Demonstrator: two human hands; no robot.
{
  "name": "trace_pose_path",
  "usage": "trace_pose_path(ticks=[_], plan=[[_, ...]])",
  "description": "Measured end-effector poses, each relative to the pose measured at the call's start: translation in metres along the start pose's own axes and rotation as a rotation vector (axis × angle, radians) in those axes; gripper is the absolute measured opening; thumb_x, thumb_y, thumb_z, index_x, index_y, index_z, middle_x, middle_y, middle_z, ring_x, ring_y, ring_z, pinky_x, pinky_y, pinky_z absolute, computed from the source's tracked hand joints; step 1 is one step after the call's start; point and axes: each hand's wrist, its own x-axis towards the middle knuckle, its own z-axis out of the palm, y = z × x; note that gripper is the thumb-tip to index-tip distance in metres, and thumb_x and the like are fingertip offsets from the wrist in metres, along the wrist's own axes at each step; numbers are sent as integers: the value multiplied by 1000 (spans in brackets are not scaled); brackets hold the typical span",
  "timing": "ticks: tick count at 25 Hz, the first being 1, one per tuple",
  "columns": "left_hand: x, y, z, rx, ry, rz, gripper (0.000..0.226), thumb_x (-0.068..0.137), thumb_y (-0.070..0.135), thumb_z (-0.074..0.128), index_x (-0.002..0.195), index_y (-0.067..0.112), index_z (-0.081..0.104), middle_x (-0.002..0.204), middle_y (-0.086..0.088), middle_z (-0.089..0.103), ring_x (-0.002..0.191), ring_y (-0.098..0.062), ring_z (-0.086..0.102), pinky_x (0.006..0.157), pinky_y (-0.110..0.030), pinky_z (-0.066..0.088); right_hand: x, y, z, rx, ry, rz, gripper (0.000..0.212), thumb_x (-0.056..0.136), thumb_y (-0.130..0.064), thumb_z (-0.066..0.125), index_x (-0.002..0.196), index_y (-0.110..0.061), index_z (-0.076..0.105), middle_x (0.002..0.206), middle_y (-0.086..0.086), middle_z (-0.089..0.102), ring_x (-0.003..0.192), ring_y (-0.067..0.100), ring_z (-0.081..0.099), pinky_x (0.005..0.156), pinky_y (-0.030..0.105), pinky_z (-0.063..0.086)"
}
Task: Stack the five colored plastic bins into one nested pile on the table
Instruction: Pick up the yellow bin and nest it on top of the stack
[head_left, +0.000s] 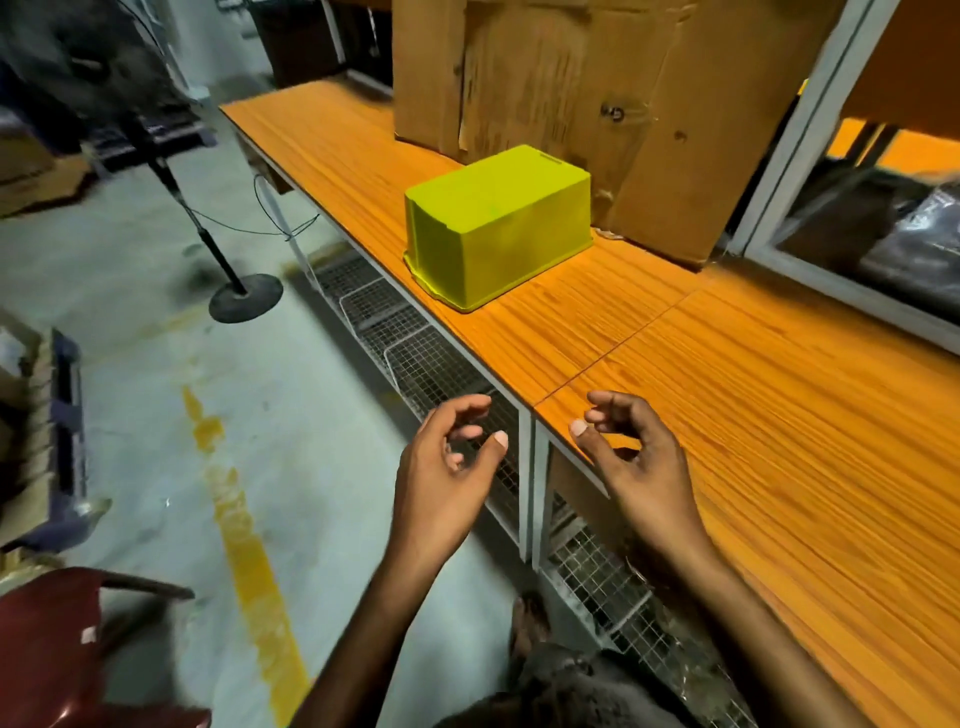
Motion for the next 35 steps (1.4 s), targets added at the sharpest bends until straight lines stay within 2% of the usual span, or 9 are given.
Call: trace_pose_path(ticks=[4,10,14,20,23,26,29,31,35], plan=[[92,0,-9,-53,19,-5,33,89,20,78,113,39,68,116,16,71,105,-2,65,73,-8,48,98,-6,36,9,-13,-41,33,91,-30,76,122,-23,65,108,-8,70,104,9,66,89,27,54],[251,-3,-43,-179,75,67,34,90,3,74,118,21,64,115,-3,69,90,-2,67,82,-18,55,206,-17,96,-3,-13,-23,42,92,-41,73,129,-23,65,120,-11,71,107,2,68,89,22,54],[357,-22,-62,-219,99,93,32,91,10,75,120,16,62,114,-4,67,93,-8,66,85,-21,55,253,-17,136,-60,71,4,53,90,-50,70,135,-22,63,130,-11,68,113,2,66,93,28,55],[486,-74,-66,-122,-84,75,35,89,38,77,119,36,61,128,4,66,114,-16,64,84,-22,52,283,-11,195,-99,217,126,73,82,-62,66,145,-27,53,142,-12,60,122,-2,60,79,2,47],[511,-100,-67,-77,-301,-19,60,85,61,70,133,28,60,134,0,65,125,-17,61,96,-26,54,281,-4,219,-91,245,225,82,80,-61,71,151,-33,41,145,-16,53,126,-3,57,92,15,51],[520,-113,-72,-109,-517,-77,76,87,43,71,150,11,44,141,1,57,135,-15,52,99,-8,45,281,4,239,-177,252,285,86,83,-61,72,155,-40,30,157,-15,44,137,8,49,108,38,48],[522,-116,-76,-120,-619,-16,95,78,42,79,158,19,31,146,22,41,136,7,40,108,-9,32,287,3,251,-149,316,253,85,87,-48,76,156,-42,27,154,-16,46,137,6,49,108,46,50],[524,-107,-79,-158,-664,39,95,76,38,83,157,24,34,145,30,43,129,21,44,105,-8,38,291,-5,252,-192,387,222,89,87,-38,79,157,-47,24,157,-16,42,140,8,46,109,48,49],[535,-60,-86,-279,-626,142,87,80,20,82,156,25,39,145,18,52,125,10,57,96,-19,54,298,-54,226,-216,485,103,90,87,-31,79,155,-53,26,155,-12,44,138,9,48,107,47,50]])
